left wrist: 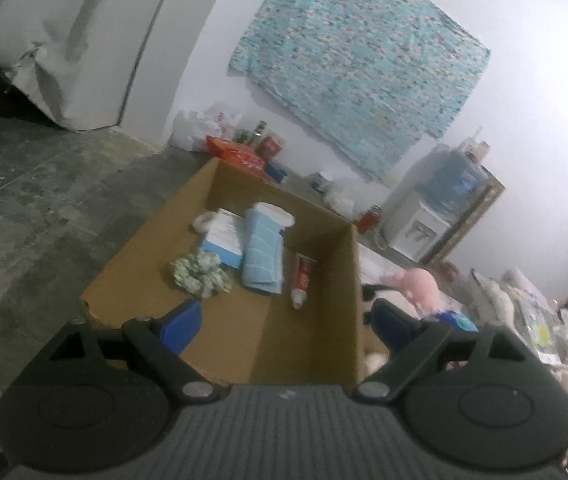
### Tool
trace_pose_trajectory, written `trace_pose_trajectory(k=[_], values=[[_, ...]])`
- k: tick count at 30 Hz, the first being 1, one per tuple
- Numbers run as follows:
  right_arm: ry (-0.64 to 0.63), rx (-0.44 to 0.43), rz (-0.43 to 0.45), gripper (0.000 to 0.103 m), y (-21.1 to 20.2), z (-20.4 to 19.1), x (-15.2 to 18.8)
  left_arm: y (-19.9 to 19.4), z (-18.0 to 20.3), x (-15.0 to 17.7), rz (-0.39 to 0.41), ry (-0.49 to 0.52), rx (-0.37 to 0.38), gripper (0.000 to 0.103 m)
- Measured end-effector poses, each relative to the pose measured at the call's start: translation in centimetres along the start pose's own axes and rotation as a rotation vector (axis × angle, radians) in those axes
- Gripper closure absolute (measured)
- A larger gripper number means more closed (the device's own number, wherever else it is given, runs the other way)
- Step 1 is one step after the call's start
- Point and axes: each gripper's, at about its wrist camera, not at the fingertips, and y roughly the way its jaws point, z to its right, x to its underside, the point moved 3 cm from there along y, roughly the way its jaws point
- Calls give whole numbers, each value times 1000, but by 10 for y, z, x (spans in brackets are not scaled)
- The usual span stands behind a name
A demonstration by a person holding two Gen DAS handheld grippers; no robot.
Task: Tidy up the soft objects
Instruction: 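Carry the yogurt cup back toward the cardboard box with the right gripper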
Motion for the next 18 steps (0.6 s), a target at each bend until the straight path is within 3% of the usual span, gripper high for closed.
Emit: trace_pose_trajectory(k=[4, 9, 14, 18], values=[[-156, -62, 181, 58, -97, -25, 2, -7, 12, 10, -28, 35, 38, 11], [-364, -94, 447, 58, -204, -60, 3, -21, 40, 27, -74, 154, 106, 6], [-625, -98, 691, 58, -277, -100, -14, -40, 79, 43, -143, 317, 289, 1], [-829, -133, 802, 58, -310, -130, -30, -55, 116, 52, -160, 478, 400, 0]])
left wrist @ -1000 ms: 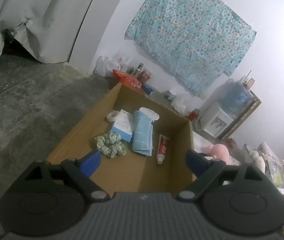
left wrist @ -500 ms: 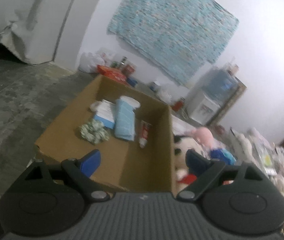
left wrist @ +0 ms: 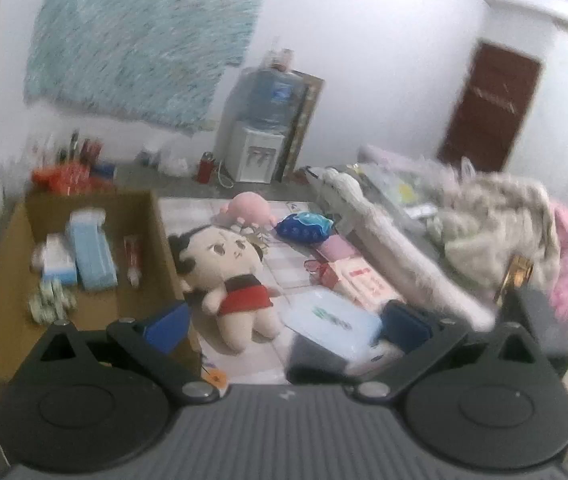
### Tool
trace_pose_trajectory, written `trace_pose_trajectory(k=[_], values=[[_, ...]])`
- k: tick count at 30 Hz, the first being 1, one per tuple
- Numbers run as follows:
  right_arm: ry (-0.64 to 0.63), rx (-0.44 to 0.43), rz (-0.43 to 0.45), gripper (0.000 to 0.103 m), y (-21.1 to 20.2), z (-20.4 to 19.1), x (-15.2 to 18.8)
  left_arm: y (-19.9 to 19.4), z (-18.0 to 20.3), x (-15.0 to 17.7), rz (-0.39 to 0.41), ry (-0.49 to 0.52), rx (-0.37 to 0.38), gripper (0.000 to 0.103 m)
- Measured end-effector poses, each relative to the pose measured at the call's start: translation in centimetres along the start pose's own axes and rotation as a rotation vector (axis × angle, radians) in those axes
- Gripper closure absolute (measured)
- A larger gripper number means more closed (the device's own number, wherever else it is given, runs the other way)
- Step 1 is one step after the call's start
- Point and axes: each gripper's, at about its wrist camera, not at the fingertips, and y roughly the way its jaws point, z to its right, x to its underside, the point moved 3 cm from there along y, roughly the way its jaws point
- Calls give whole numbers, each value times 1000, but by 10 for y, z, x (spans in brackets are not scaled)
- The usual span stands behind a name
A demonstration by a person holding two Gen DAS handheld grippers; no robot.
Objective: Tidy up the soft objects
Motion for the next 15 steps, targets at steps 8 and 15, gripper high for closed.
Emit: trace_pose_trajectory(k=[8, 15], values=[[-244, -194, 32, 58, 36, 18, -59, 10, 23, -21, -44, 273, -65, 0], [-379, -359, 59, 58, 79, 31, -82, 40, -15, -36, -160, 244, -92, 17]])
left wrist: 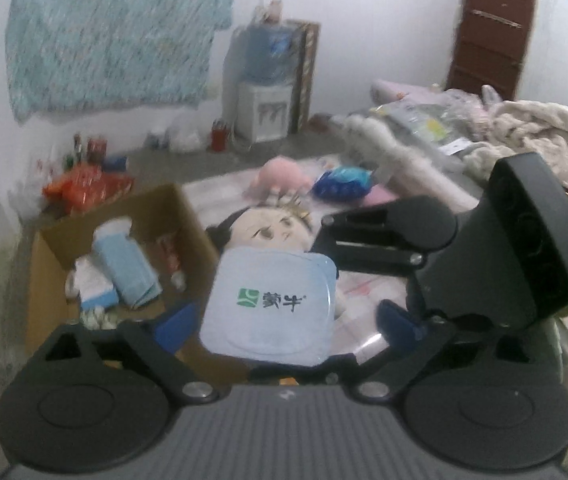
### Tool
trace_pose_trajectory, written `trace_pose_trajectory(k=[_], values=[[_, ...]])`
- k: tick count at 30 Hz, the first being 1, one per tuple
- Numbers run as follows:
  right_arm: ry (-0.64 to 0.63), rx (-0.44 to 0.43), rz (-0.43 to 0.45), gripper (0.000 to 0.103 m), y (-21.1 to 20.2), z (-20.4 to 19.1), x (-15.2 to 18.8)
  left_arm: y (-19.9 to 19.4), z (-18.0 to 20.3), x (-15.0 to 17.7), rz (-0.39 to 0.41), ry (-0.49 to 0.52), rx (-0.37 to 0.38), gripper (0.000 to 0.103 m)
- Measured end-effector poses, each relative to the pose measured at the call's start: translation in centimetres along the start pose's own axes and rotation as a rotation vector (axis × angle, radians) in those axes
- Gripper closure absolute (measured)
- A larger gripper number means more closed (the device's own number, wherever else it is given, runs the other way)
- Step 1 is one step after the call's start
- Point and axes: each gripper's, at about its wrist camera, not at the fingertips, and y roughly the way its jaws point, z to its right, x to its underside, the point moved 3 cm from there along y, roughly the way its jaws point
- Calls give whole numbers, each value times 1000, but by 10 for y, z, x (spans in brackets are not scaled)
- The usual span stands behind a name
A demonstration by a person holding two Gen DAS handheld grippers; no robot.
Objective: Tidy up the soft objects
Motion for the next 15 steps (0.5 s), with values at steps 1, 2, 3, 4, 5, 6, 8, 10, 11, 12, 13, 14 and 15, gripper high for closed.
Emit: trace_pose_trajectory(k=[1, 2, 3, 4, 5, 6, 8, 10, 11, 12, 13, 14, 15], values=[[-19, -25, 2, 58, 6, 5, 0, 5, -7, 0, -18, -18, 1, 20], [-43, -41, 0, 58, 12, 7, 0, 10, -16, 0, -34, -38, 3, 26], [-72, -55, -3, 58, 19, 13, 1, 15, -23, 0, -49, -55, 0, 30], [-87, -66, -3, 58, 24, 18, 3, 21, -32, 0, -67, -73, -8, 31], [-94, -79, -7, 58, 30, 22, 5, 27, -40, 0, -78, -87, -23, 36], [-94, -90, -14, 58, 36, 28, 5, 33, -48, 1, -88, -102, -37, 37], [-87, -113, -35, 58, 48, 45, 12, 44, -65, 0, -105, -131, -60, 37], [-80, -128, -57, 58, 58, 58, 14, 58, -83, -1, -123, -168, -58, 37], [-76, -130, -72, 57, 63, 65, 16, 65, -91, -1, -128, -185, -52, 37], [-72, -130, -83, 57, 68, 69, 17, 73, -99, -2, -131, -191, -53, 37], [-61, -135, -103, 56, 75, 76, 19, 80, -106, -3, -131, -192, -57, 38], [-44, -141, -125, 55, 80, 85, 21, 86, -112, -5, -131, -193, -61, 38], [-30, -139, -144, 54, 81, 88, 23, 94, -120, -5, -137, -202, -58, 38]])
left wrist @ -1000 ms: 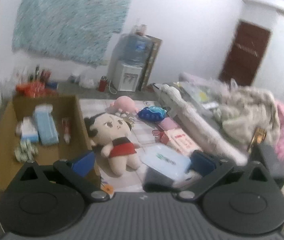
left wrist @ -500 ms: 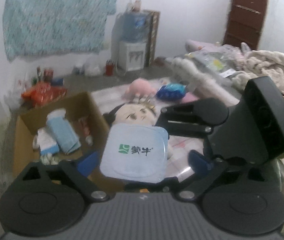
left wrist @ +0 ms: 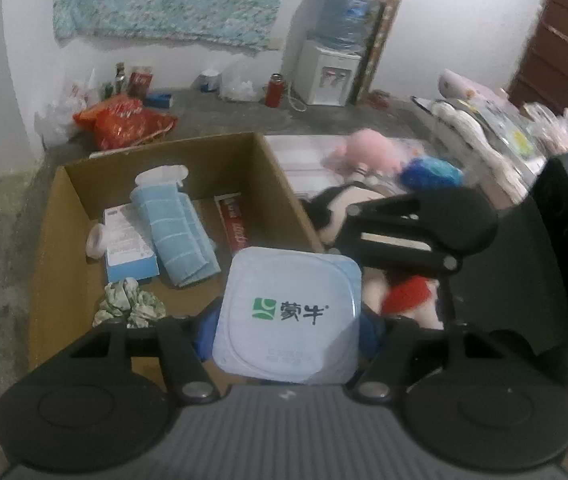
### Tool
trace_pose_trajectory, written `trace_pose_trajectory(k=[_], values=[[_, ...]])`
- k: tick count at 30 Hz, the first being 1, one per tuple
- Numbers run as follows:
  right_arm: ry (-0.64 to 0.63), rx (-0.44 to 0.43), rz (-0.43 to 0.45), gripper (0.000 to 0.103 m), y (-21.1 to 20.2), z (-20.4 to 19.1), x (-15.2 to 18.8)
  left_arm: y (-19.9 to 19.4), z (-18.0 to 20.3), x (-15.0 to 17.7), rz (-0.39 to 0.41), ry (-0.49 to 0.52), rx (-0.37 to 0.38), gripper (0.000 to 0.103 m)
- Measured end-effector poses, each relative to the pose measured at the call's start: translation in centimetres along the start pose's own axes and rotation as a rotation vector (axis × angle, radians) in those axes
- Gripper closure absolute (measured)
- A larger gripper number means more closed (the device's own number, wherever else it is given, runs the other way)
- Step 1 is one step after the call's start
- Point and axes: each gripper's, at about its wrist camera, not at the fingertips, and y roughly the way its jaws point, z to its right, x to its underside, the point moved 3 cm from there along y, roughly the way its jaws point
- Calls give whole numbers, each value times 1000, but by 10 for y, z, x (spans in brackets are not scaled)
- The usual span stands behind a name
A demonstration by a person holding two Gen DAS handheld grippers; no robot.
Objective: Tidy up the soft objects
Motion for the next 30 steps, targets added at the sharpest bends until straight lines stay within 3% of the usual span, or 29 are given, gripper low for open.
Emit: trace_pose_trajectory(k=[4, 9, 15, 23, 25, 27, 30], values=[[0, 51, -26, 35, 2, 17, 11, 31, -28, -12, -18, -73, 9, 38], [58, 152, -32, 35, -37, 28, 36, 75, -60, -21, -57, -178, -2, 38], [181, 217, 19, 30, -91, 33, 58, 128, -85, -26, -100, -266, -113, 38], [263, 226, 42, 29, -93, 16, 86, 177, -80, -18, -191, -163, -290, 36], [276, 241, 39, 28, -83, -4, 83, 185, -82, -11, -223, -153, -312, 30], [291, 267, 37, 27, -85, -14, 84, 185, -81, -7, -226, -160, -322, 14], [322, 297, 44, 24, -88, -23, 87, 171, -74, -9, -164, -131, -350, 10]])
